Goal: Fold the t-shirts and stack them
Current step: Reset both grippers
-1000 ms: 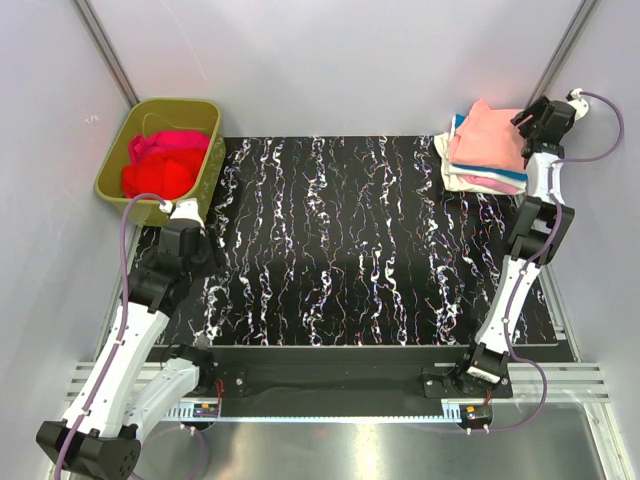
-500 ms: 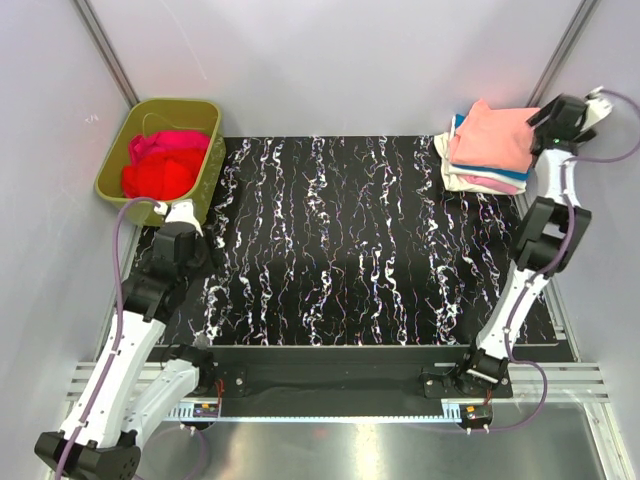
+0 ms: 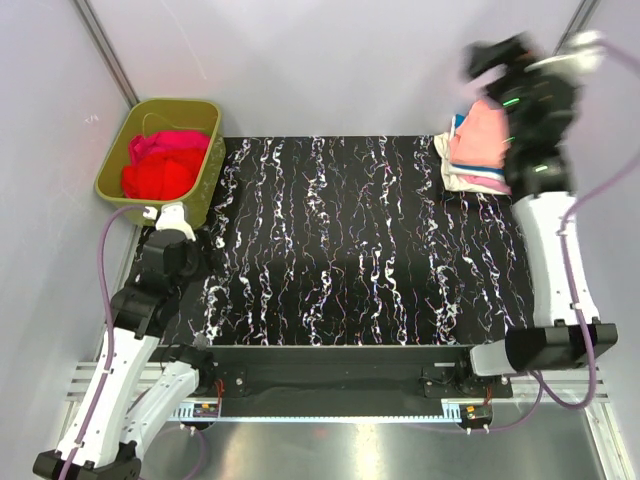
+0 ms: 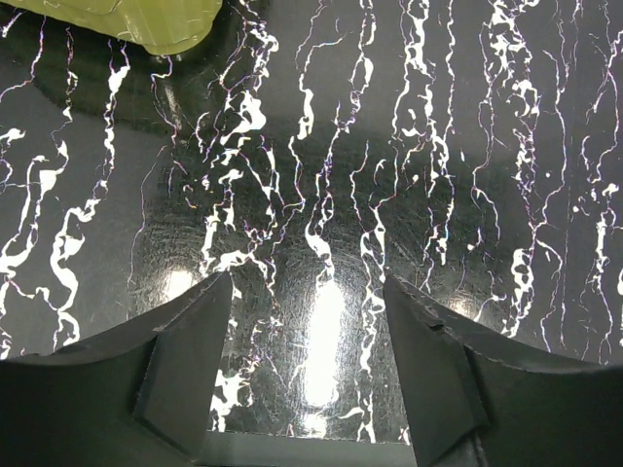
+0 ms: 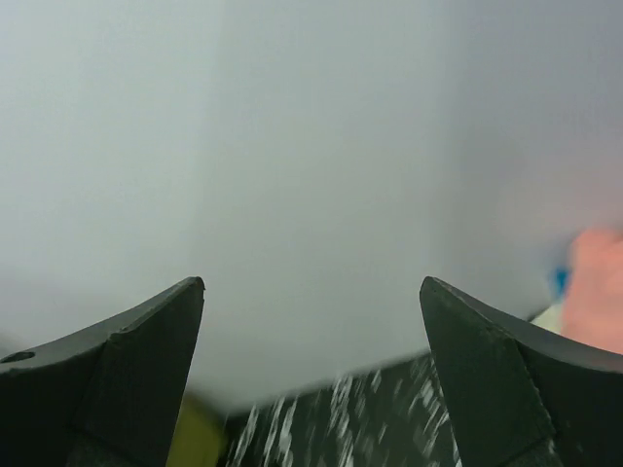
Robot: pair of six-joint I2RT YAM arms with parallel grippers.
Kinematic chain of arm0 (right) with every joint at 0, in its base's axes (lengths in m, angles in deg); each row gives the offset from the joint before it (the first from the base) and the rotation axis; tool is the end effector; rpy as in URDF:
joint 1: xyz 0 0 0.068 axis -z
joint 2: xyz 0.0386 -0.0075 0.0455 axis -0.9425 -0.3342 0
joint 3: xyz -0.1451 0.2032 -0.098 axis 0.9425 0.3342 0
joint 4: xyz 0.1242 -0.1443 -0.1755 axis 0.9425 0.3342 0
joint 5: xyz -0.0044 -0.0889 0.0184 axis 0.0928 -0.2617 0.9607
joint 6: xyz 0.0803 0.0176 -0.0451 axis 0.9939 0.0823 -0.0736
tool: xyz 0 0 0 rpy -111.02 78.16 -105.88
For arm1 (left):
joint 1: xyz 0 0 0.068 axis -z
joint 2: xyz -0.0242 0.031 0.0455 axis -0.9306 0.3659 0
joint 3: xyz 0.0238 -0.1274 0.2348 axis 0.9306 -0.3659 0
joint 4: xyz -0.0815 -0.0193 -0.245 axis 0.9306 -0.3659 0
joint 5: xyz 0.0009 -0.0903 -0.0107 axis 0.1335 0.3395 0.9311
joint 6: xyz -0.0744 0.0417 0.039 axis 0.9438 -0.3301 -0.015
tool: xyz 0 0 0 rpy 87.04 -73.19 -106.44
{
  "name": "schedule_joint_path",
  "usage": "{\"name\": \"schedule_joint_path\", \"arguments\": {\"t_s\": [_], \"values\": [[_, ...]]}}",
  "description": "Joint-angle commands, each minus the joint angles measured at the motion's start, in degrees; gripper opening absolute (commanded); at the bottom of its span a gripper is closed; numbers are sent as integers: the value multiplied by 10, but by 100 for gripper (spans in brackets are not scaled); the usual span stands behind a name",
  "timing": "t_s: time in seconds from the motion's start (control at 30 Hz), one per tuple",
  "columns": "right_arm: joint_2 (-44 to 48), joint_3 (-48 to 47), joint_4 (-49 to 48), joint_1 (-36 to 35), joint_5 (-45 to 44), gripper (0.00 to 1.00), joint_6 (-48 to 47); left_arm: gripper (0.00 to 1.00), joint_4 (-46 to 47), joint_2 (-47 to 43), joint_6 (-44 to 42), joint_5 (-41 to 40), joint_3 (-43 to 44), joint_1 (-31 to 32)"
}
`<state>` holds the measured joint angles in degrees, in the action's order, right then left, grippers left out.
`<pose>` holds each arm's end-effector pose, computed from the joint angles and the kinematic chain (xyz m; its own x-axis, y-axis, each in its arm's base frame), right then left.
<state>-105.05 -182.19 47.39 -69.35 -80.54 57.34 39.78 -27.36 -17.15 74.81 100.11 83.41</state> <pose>0.3517 -0.0156 0.5420 0.2636 0.5027 -0.8233 -0.0174 0.8558 0.5170 0.1667 -0.0248 0.2948 -0.5324 -0.2204 -0.8173 -0.1268 0.9754 -0.1804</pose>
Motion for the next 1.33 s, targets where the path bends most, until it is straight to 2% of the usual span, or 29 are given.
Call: {"name": "schedule_joint_path", "arguments": {"t_s": [0.0, 0.07, 0.1, 0.17, 0.27, 0.3, 0.33, 0.4, 0.53, 0.6, 0.7, 0.77, 0.87, 1.3], "values": [[-11, 156, 73, -145, 17, 100, -32, 70, 25, -1, -3, -1, 3, -3], [4, 222, 68, -229, 16, 100, -22, 73, 22, -2, -3, -2, 4, -3], [8, 285, 64, -250, 18, 100, -18, 77, 20, -3, -3, -6, 6, -3], [24, 348, 42, -304, 21, 99, 4, 80, 9, -4, -1, -13, 10, -3], [52, 462, -10, -329, 58, 100, 28, 87, 0, -3, 3, -25, 17, -3], [62, 521, -38, -340, 116, 100, 27, 88, 1, -1, 3, -19, 17, -3], [79, 546, -85, -343, 133, 100, 23, 88, -1, 3, 3, -17, 20, -3], [95, 595, -96, -347, 138, 100, 3, 88, -11, 21, 3, -15, 33, -3], [102, 623, -87, -347, 117, 100, -8, 88, -39, 48, 8, -31, 49, -3], [91, 616, -84, -347, 144, 100, -9, 89, -40, 47, 10, -37, 46, -3], [63, 621, -116, -347, 159, 100, 8, 89, -25, 40, 10, -29, 33, -3], [41, 617, -115, -347, 158, 100, 10, 92, 7, 26, 4, -28, 11, -3], [27, 609, -112, -347, 159, 100, 9, 92, 3, 26, 3, -27, 13, -3], [22, 610, -116, -348, 166, 100, 9, 94, 4, 17, 6, -32, 10, -4]]}}
